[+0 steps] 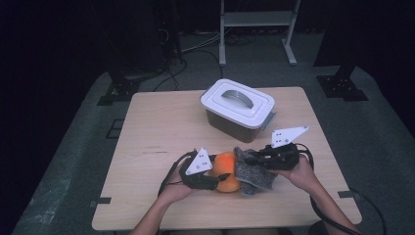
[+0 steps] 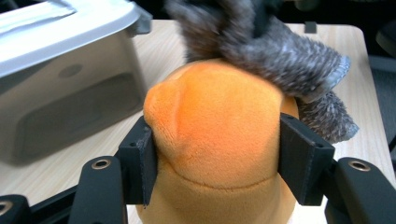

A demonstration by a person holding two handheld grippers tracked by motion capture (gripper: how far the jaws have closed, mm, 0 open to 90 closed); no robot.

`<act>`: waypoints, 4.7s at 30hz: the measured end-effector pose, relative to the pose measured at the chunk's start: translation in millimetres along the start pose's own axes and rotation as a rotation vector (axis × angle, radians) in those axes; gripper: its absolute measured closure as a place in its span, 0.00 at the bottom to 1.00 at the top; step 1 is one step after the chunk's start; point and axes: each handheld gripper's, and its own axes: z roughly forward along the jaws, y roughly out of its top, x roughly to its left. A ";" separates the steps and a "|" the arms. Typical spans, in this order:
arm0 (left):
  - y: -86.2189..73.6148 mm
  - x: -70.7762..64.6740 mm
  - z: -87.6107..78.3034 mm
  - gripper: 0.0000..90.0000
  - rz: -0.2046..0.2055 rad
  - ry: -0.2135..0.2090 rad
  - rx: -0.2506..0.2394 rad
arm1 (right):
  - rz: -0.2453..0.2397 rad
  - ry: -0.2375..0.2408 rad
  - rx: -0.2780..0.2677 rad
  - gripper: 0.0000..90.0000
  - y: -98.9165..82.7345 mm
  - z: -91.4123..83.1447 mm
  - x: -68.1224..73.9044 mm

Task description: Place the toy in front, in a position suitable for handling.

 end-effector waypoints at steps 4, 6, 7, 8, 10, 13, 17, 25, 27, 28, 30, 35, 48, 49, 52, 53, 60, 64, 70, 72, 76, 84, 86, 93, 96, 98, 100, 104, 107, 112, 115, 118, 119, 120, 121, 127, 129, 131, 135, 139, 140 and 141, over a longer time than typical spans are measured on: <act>4.5 -4.7 3.9 0.40 0.030 -0.015 0.007 | -0.052 0.008 0.008 0.89 17.8 9.2 6.9; 4.1 -6.8 5.2 0.40 0.043 -0.037 0.005 | -0.044 0.016 -0.021 0.89 21.3 10.5 6.5; 4.1 -6.8 5.2 0.41 0.043 -0.037 0.005 | -0.036 0.025 -0.031 0.89 22.4 10.9 6.3; 5.5 -9.8 5.5 0.40 0.068 -0.030 0.006 | -0.044 0.025 -0.023 0.89 23.8 12.6 6.7; 5.4 -8.5 5.0 0.40 0.055 -0.026 0.005 | -0.065 0.001 0.010 0.89 22.2 16.1 7.0; 1.3 -4.6 2.3 0.41 0.027 -0.019 0.001 | -0.037 0.001 0.017 0.89 14.4 14.5 3.7; 2.3 -3.9 -0.5 0.40 0.028 -0.006 0.003 | -0.002 -0.014 0.020 0.89 -1.3 5.1 -1.4; 11.7 -11.2 7.5 0.40 0.055 -0.041 0.014 | -0.028 0.013 -0.019 0.89 9.4 5.7 6.9; 12.5 -11.9 8.2 0.40 0.060 -0.034 0.015 | -0.033 0.016 -0.021 0.89 11.7 7.5 8.4; 10.8 -9.4 6.7 0.41 0.045 -0.028 0.006 | -0.051 0.011 -0.021 0.89 14.3 10.2 9.9; 8.0 -6.8 4.7 0.41 0.021 -0.023 0.001 | -0.041 0.009 -0.016 0.89 10.8 9.0 8.1; 5.5 -5.3 2.0 0.41 -0.002 -0.011 -0.006 | 0.004 -0.001 -0.014 0.89 -10.5 3.1 2.9; 2.1 -1.3 9.2 0.31 -0.039 -0.089 -0.046 | 0.002 0.032 -0.031 0.89 -9.7 6.2 6.8; 0.3 0.1 9.4 0.29 -0.050 -0.104 -0.063 | 0.008 0.031 -0.029 0.89 -14.2 5.0 5.7; -4.9 3.3 10.8 0.22 -0.056 -0.111 -0.079 | 0.021 0.025 -0.026 0.89 -21.3 1.5 4.5; -10.7 6.8 13.3 0.17 -0.058 -0.126 -0.077 | 0.038 0.002 -0.021 0.89 -29.8 -6.5 1.2; -28.2 18.2 39.8 0.10 -0.206 -0.234 -0.075 | 0.060 0.008 -0.019 0.89 -44.0 -15.0 -2.1; -18.1 14.6 34.2 0.36 -0.152 -0.173 -0.040 | 0.067 -0.009 -0.020 0.88 -43.4 -19.1 -3.2; 1.1 8.2 23.2 0.43 -0.044 -0.076 0.035 | 0.004 -0.019 -0.117 0.89 -9.3 -39.1 -0.7; 5.2 6.1 21.6 0.43 -0.039 -0.068 0.034 | -0.036 -0.020 -0.119 0.89 4.8 -34.9 3.9; 8.2 3.7 17.1 0.44 -0.011 -0.045 0.031 | -0.053 -0.010 -0.060 0.89 10.0 -12.5 4.4; -4.9 6.0 6.6 0.42 -0.009 0.004 0.078 | 0.032 0.007 -0.008 0.89 -23.2 2.6 -5.4; -2.9 4.3 8.2 0.42 -0.004 0.003 0.085 | 0.031 0.006 -0.018 0.89 -21.8 1.5 -4.8; 8.0 -8.1 16.9 0.33 0.038 -0.026 0.093 | -0.014 -0.005 -0.029 0.89 -2.5 2.5 -2.1; 5.3 0.5 11.3 0.22 -0.029 -0.083 0.040 | 0.008 0.034 0.007 0.88 -18.2 7.4 -3.7; 3.9 5.7 8.2 0.14 -0.041 -0.085 0.037 | 0.026 0.059 -0.005 0.88 -28.3 3.8 -4.6; 0.9 10.3 7.7 0.11 -0.070 -0.111 0.033 | 0.037 0.068 -0.009 0.88 -33.5 0.2 -5.3; -6.0 12.2 18.9 0.10 -0.097 -0.168 0.062 | 0.046 0.095 -0.008 0.88 -40.5 -4.3 -4.7; -11.6 6.3 23.3 0.27 -0.052 -0.176 0.068 | 0.036 0.107 0.008 0.88 -39.0 -3.6 -3.7; -4.0 6.2 13.0 0.48 0.024 -0.070 0.037 | 0.043 0.051 -0.034 0.88 -24.6 -9.3 -8.7; -1.2 7.8 9.6 0.49 0.063 -0.039 0.055 | 0.067 0.035 -0.083 0.88 -16.4 -9.5 -16.1; -4.3 8.3 7.6 0.48 0.059 -0.028 0.057 | 0.072 0.028 -0.041 0.88 -14.4 2.6 -19.4; -5.7 8.8 6.7 0.46 0.049 -0.040 0.063 | 0.071 0.032 -0.021 0.88 -16.3 7.7 -18.9; -7.1 9.2 6.0 0.41 0.035 -0.054 0.064 | 0.071 0.042 -0.011 0.88 -19.1 12.0 -17.8; -7.1 9.2 6.0 0.35 0.035 -0.054 0.064 | 0.075 0.055 -0.008 0.88 -22.1 15.1 -16.4; -14.6 24.1 0.0 0.19 -0.163 -0.106 0.032 | 0.060 0.112 0.016 0.88 -32.6 17.0 -5.5; -17.5 18.3 4.8 0.30 -0.138 -0.121 0.048 | 0.052 0.114 0.014 0.88 -30.2 16.0 -1.6; -17.5 12.1 8.0 0.32 -0.113 -0.119 0.049 | 0.029 0.122 0.008 0.88 -25.1 18.6 3.0; -19.8 10.2 3.9 0.35 -0.076 -0.116 0.056 | 0.009 0.133 0.019 0.88 -23.2 23.2 6.6; -24.8 7.6 -0.5 0.36 -0.067 -0.127 0.031 | 0.032 0.093 0.033 0.88 -34.0 9.3 0.5; -25.0 5.4 -0.6 0.36 -0.055 -0.131 0.025 | 0.049 0.082 0.034 0.88 -37.4 5.9 -1.7; -24.8 3.9 -0.6 0.35 -0.048 -0.142 0.017 | 0.065 0.074 0.028 0.88 -39.6 3.5 -3.0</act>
